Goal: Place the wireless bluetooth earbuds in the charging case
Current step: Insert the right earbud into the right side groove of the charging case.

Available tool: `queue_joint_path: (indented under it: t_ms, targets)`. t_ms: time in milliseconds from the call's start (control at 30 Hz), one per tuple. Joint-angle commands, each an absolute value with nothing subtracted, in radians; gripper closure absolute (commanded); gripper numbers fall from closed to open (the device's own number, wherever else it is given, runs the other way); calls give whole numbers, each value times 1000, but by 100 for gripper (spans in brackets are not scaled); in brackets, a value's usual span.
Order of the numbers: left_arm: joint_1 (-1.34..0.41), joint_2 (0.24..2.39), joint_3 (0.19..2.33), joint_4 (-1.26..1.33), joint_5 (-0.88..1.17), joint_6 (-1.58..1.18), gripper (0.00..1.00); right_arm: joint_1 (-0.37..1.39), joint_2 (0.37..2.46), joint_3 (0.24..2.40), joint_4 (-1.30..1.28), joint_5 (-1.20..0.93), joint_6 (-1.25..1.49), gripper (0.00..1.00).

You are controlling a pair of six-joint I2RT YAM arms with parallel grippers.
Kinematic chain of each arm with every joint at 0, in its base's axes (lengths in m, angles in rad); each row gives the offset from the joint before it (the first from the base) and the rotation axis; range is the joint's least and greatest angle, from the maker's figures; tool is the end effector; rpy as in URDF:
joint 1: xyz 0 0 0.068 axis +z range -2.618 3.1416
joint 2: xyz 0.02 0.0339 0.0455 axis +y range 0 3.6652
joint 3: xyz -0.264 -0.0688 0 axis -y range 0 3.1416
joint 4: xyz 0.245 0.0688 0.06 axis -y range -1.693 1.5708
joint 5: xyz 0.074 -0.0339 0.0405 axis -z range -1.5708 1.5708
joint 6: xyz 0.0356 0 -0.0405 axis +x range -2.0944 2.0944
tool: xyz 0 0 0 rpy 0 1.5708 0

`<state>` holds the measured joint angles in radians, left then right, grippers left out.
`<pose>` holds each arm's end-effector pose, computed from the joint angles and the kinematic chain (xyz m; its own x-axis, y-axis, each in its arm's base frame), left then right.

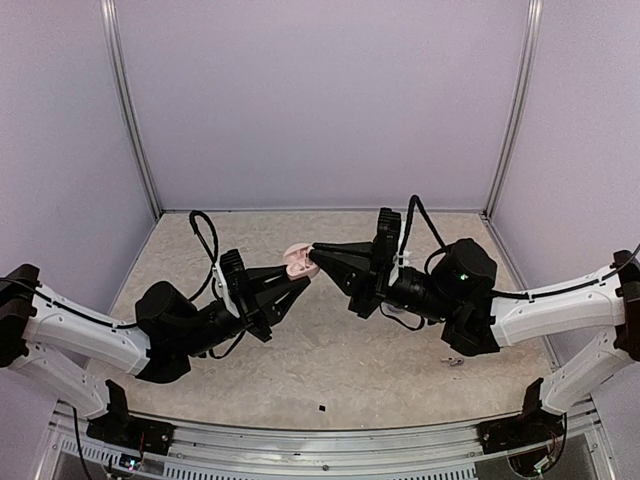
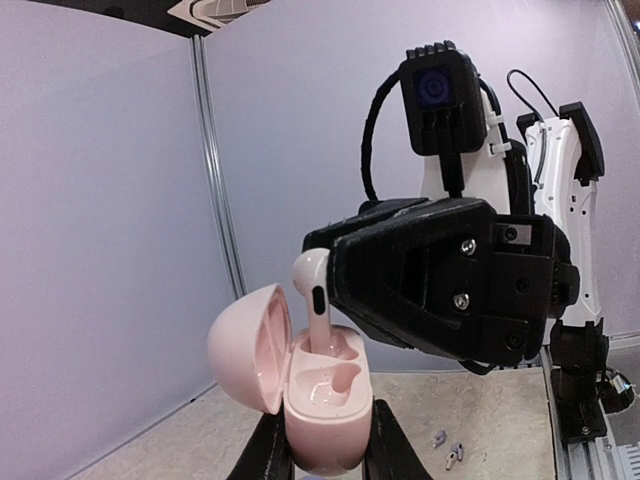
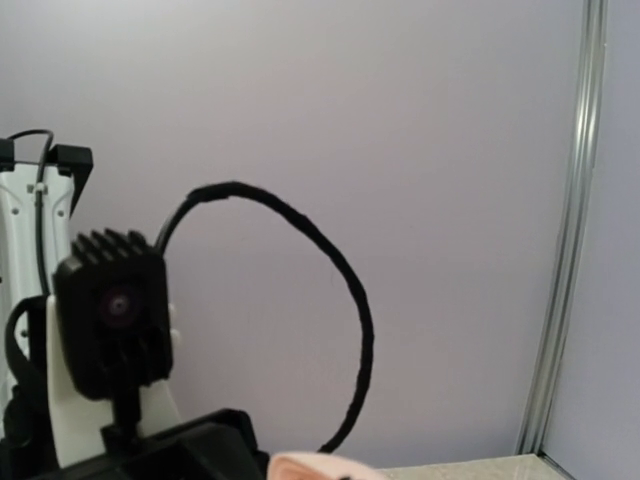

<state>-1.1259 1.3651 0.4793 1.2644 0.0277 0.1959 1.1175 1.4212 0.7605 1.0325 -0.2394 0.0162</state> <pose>0.1150 -0.2436 0.2607 0.3338 -0.2480 -0.9094 0.8650 0.4641 0.1909 0.1291 0.2843 0.3110 0.1434 0.3302 -0.9329 -0.9726 0.2215 -0.0710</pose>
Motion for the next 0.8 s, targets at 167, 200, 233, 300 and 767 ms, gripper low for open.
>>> queue_joint_path:
  t_ms: [167,200,233,300,767]
  targets:
    - [-1133,1365,496,1319,3,220,99,1133,1444,786,1073,-217,66,96]
    - [-1133,1365,496,1321,-23,222,99,1135,1445,785,1075,-217,71,96]
    - [-1133,1366,497,1322,-28,222,99,1136,1446,785,1076,-216,74,96]
    - [-1133,1368,499,1323,-33,223,99,1136,1447,788,1075,-216,77,96]
    - [-1133,1379,506,1330,-39,224,99,1143,1464,798,1086,-223,83,96]
